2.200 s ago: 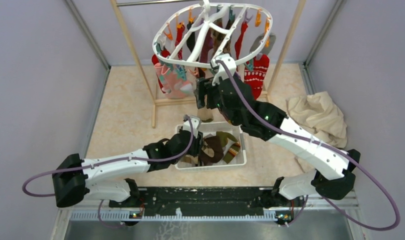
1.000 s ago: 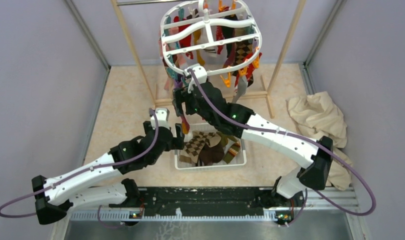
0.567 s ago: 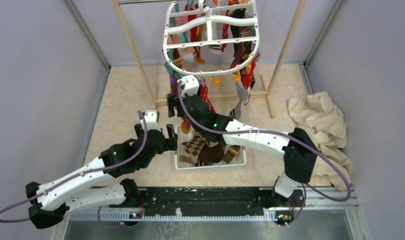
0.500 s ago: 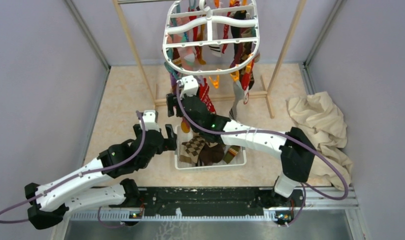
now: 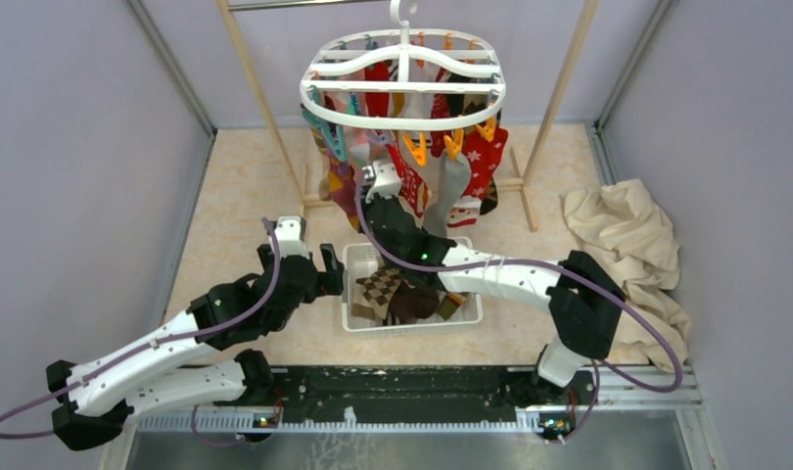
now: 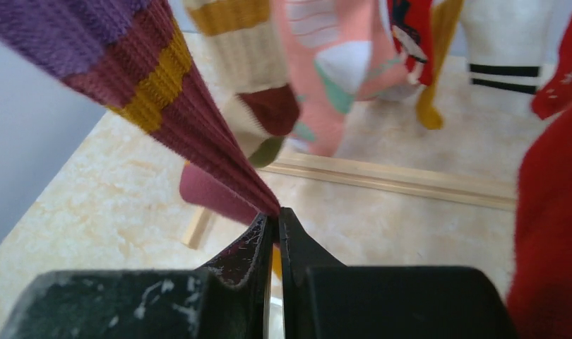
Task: Remove the socks clipped to the hanger
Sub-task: Adjust the hanger on the clothesline.
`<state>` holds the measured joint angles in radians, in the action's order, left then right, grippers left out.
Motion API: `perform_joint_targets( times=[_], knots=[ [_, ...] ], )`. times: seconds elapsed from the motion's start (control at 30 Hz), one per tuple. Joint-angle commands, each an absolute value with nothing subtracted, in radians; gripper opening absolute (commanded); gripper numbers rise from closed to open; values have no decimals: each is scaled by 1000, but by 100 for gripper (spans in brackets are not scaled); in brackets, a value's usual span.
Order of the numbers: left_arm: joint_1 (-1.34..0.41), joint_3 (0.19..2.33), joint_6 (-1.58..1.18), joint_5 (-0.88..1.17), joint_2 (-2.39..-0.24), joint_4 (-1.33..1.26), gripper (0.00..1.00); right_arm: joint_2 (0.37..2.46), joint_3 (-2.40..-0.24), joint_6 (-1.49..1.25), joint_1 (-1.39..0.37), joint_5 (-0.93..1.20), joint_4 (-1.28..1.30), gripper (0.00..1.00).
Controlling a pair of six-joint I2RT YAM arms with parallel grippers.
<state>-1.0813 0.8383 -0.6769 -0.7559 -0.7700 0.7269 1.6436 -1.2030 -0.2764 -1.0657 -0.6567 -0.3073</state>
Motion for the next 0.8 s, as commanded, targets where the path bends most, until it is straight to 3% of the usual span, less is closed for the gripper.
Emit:
perform_joint_targets(
  times=[0.0, 0.37, 0.77],
  knots=[
    [-1081, 832, -670, -759, -762, 716, 99, 1488, -1145, -249, -1047, -674, -349, 5],
    [-1080, 843, -635, -753, -799, 661, 99, 1167, -991, -281, -878, -605, -172, 5],
    [-1076, 876, -531, -762, -912, 509, 99, 1063, -991, -335, -575, -425, -38, 6]
  ],
)
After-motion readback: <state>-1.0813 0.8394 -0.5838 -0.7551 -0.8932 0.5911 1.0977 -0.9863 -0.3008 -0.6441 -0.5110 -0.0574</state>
